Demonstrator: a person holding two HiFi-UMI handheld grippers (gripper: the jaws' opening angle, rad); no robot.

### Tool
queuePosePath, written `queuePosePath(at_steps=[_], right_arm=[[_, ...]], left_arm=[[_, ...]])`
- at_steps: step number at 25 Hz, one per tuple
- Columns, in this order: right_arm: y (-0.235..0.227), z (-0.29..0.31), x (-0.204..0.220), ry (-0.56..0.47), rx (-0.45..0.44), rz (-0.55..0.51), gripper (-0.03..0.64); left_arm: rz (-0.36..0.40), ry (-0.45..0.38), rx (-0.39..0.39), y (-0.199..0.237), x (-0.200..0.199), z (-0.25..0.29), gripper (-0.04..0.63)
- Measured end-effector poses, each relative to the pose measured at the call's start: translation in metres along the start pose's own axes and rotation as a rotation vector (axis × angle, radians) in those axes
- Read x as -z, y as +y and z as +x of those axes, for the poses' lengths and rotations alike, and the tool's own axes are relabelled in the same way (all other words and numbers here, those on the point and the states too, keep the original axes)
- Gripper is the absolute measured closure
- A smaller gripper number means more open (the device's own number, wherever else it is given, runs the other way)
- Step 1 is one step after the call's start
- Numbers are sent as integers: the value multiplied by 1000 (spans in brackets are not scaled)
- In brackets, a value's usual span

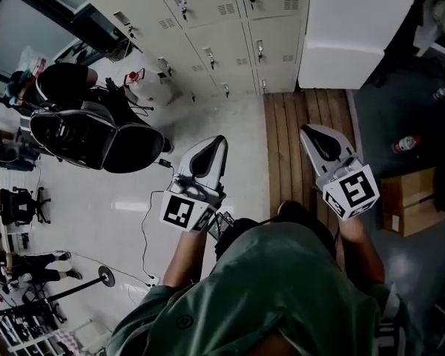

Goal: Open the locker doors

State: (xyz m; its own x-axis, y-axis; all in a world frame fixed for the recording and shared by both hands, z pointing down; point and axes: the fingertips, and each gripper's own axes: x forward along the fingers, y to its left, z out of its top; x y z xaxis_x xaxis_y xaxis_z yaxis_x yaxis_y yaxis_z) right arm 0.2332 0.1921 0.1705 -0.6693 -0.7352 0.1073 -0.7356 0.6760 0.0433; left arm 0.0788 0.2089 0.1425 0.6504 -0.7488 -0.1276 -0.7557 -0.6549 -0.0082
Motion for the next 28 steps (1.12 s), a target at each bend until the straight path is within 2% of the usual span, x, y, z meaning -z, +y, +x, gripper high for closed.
queuePosePath(at_steps=[6,12,19,24,28], right_arm=[[-30,52,3,-5,-11,-10,617],[-49,108,18,-26,51,-15,617],[-55,172,14,-21,98,-13,617],[-59,209,17,-9,113,-14,617],[-80,232,22,1,123,-14,617]], left_arm=[[21,20,-40,49,13,31,594],[42,4,10,103,41,59,594],[28,-4,63,167,49,74,594],[-22,4,75,204,60,88,594],[-50,20,88,221,74,113,594]])
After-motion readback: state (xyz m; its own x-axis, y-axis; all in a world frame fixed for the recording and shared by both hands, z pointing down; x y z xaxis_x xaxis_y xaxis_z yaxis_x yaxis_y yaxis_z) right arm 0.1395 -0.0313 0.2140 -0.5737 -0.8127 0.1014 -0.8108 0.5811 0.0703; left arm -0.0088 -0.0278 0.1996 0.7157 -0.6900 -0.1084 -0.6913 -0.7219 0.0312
